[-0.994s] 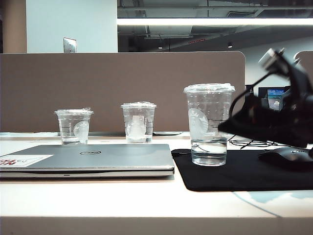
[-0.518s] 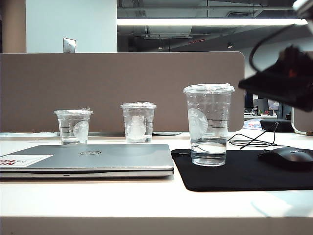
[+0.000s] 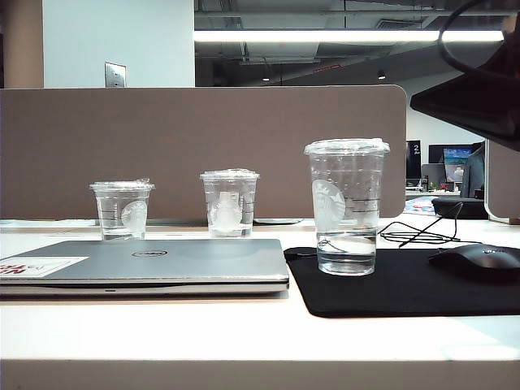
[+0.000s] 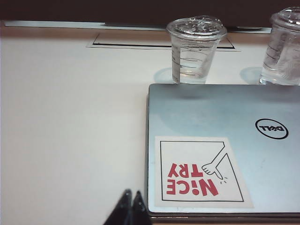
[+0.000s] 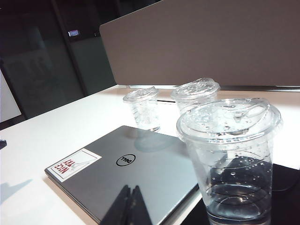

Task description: Pick up the coffee cup on the right and place it on the right side of the laptop.

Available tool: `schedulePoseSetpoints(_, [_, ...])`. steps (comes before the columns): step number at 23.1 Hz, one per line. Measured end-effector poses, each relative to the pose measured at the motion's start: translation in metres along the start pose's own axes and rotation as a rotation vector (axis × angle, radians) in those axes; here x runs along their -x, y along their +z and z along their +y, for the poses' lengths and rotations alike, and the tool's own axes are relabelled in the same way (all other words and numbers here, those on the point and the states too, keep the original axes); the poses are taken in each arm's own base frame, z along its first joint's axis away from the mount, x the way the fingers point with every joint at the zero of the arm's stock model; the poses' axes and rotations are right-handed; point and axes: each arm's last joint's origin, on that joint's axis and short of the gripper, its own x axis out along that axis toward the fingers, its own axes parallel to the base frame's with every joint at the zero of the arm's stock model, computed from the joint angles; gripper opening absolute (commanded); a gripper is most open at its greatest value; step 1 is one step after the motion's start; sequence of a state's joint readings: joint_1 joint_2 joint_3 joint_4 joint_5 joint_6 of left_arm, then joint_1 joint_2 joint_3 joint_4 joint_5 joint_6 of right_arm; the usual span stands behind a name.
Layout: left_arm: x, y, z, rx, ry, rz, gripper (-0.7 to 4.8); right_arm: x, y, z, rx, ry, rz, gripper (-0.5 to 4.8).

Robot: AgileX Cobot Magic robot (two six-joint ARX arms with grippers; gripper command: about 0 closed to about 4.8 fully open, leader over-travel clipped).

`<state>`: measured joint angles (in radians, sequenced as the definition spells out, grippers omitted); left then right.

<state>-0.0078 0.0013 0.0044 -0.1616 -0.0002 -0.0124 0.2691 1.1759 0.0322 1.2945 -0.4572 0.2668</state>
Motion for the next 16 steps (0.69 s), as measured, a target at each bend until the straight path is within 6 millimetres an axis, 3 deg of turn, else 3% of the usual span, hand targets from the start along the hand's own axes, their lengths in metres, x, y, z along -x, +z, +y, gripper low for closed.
schedulePoseSetpoints(16, [0.0000,0.0000,0.0000,0.000,0.000,0.000,-0.05,0.0000,-0.0001,0.0002,-0.003,0.008,0.003,-0.05])
